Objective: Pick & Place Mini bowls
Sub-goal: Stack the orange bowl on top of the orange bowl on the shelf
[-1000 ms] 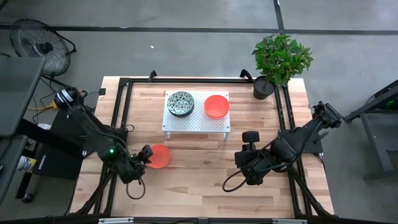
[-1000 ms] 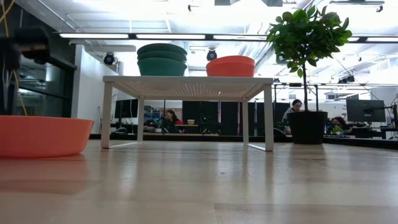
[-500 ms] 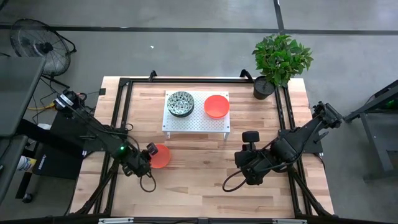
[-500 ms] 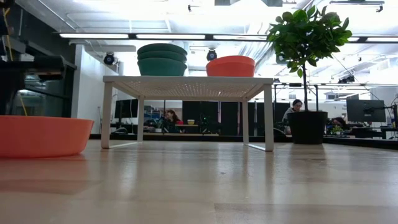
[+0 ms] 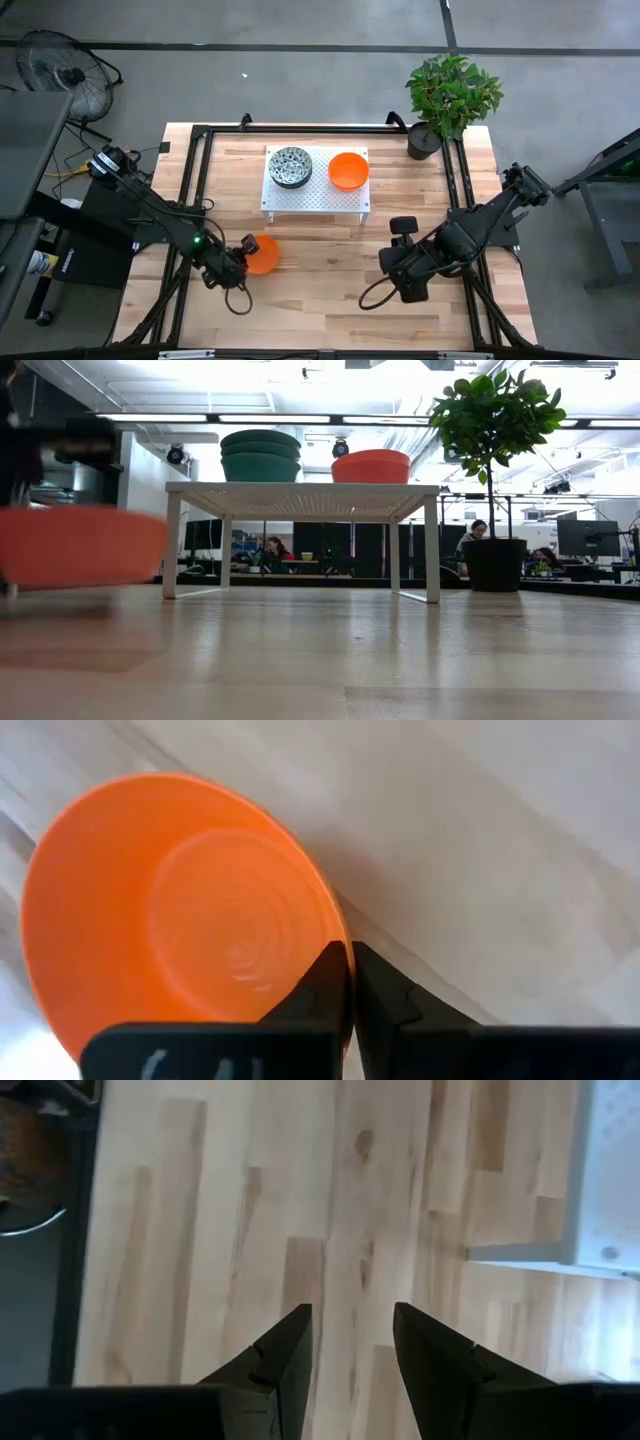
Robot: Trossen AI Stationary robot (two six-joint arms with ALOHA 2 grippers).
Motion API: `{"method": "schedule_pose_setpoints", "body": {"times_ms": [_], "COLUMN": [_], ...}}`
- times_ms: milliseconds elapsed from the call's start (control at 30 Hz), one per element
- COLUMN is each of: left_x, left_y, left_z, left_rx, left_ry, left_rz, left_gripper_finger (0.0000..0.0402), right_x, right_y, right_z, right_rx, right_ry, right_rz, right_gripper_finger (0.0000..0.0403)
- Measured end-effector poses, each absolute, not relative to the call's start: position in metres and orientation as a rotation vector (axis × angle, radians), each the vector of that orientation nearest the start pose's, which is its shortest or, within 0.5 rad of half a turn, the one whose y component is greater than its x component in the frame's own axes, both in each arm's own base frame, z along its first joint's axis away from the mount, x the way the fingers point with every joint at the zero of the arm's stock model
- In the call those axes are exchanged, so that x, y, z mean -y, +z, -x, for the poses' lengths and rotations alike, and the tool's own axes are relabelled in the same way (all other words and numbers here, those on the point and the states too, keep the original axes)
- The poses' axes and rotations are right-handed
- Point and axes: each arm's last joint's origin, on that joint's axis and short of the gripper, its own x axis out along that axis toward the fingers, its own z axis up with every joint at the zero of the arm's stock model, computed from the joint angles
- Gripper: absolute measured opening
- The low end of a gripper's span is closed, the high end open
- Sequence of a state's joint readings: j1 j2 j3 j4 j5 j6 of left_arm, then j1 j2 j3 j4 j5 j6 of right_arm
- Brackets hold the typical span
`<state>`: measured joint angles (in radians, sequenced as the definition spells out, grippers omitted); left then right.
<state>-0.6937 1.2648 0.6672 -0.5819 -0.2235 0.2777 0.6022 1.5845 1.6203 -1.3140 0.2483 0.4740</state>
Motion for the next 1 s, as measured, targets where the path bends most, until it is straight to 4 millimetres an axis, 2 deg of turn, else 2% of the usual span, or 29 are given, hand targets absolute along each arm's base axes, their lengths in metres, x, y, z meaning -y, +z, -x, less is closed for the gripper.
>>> {"method": "schedule_pose_setpoints", "body": {"times_ms": [233, 467, 600, 833, 1000], "left_x": [0.142, 0.158, 0.168, 0.182, 0.191], "left_y": [0.213, 0.248, 0.259, 0.273, 0.28], "left_z": [-0.182, -0.201, -0.213, -0.23, -0.24], "left_rx": [-0.912, -0.814, -0.809, -0.83, -0.813], "left_ry": [-0.574, -0.61, -0.632, -0.662, -0.69], "left_rz": [-0.803, -0.866, -0.913, -0.961, -0.995], "left_gripper_finger": [0.0001, 0.0001, 0.0001, 0.0, 0.0], "right_x": [-0.163, -0.174, -0.176, -0.173, -0.172], "right_y": [0.345, 0.354, 0.357, 0.34, 0.331], "right_z": [-0.248, -0.263, -0.272, -0.299, -0.322], "right_rx": [-1.179, -0.978, -0.892, -0.895, -0.809], "right_ry": [0.1, 0.319, 0.368, 0.457, 0.518], "right_rz": [0.159, 0.283, 0.319, 0.345, 0.438], "right_gripper_finger": [0.013, 0.013, 0.013, 0.013, 0.013]}}
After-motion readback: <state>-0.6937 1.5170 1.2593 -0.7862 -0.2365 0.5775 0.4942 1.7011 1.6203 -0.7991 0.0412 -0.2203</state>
